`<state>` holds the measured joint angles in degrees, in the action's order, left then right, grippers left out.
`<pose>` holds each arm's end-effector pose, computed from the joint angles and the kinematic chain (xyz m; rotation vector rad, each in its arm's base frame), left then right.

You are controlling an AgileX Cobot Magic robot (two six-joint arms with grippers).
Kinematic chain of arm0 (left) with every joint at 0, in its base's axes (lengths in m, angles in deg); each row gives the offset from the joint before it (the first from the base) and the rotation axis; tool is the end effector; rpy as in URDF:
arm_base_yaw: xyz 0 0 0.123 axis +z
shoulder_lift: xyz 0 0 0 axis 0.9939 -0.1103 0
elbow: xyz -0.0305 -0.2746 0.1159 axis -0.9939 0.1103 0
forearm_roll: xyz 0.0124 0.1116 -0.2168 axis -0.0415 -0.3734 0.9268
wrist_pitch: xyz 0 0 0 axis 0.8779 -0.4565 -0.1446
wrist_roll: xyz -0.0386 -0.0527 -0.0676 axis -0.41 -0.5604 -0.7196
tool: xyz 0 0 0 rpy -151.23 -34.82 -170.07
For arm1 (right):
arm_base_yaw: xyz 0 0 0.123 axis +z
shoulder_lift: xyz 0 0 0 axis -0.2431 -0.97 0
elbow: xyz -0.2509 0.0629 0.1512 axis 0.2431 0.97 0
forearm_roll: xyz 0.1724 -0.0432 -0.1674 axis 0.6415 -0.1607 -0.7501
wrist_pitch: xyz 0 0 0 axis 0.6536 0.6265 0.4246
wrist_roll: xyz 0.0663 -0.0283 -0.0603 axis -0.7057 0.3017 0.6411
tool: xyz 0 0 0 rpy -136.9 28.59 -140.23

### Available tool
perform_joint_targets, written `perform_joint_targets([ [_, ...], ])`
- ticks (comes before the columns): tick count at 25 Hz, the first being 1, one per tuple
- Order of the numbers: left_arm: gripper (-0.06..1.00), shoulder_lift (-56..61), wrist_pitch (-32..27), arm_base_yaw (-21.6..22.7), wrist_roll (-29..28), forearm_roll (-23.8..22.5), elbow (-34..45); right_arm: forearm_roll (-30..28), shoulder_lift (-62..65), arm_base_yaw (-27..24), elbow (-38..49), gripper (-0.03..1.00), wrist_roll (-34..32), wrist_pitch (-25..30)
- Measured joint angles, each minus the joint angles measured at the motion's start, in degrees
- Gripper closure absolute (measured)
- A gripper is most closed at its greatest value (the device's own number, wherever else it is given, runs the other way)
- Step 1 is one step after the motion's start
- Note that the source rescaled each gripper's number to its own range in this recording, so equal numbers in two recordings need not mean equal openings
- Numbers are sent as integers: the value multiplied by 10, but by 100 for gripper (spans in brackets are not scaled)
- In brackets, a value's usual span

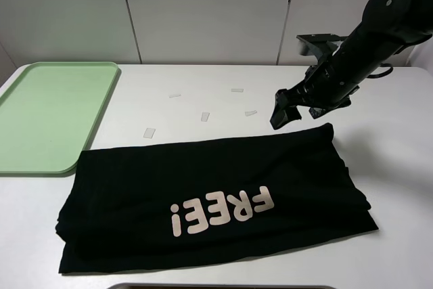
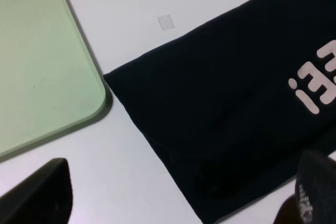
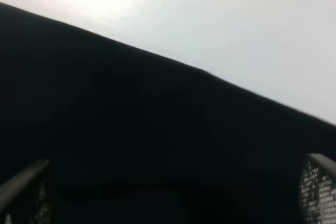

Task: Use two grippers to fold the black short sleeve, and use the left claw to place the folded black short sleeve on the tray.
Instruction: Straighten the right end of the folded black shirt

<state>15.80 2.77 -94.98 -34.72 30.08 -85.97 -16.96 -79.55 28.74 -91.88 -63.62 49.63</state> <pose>-0.0265 -0.0055 0.2709 0.4190 1.9993 -0.1478 0.3213 0.1079 0.1922 -0.4915 2.7990 0.3945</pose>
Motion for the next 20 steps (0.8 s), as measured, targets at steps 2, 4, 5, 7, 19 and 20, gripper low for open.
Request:
perform_joint_targets([
  [2,11,0,0,0,0,0,0,28,0,0,0,-3,6,20],
  [4,11,1,0,0,0,0,0,40,0,5,0,-3,30,45],
  [5,11,1,0,0,0,0,0,42,0,12,0,-3,47,59],
  [7,11,1,0,0,0,0,0,42,0,36,0,-3,96,80],
  [19,11,1,0,0,0,0,0,82,-40,168,-24,-3,285,96],
  [20,11,1,0,0,0,0,0,82,-50,169,-31,-3,286,96],
])
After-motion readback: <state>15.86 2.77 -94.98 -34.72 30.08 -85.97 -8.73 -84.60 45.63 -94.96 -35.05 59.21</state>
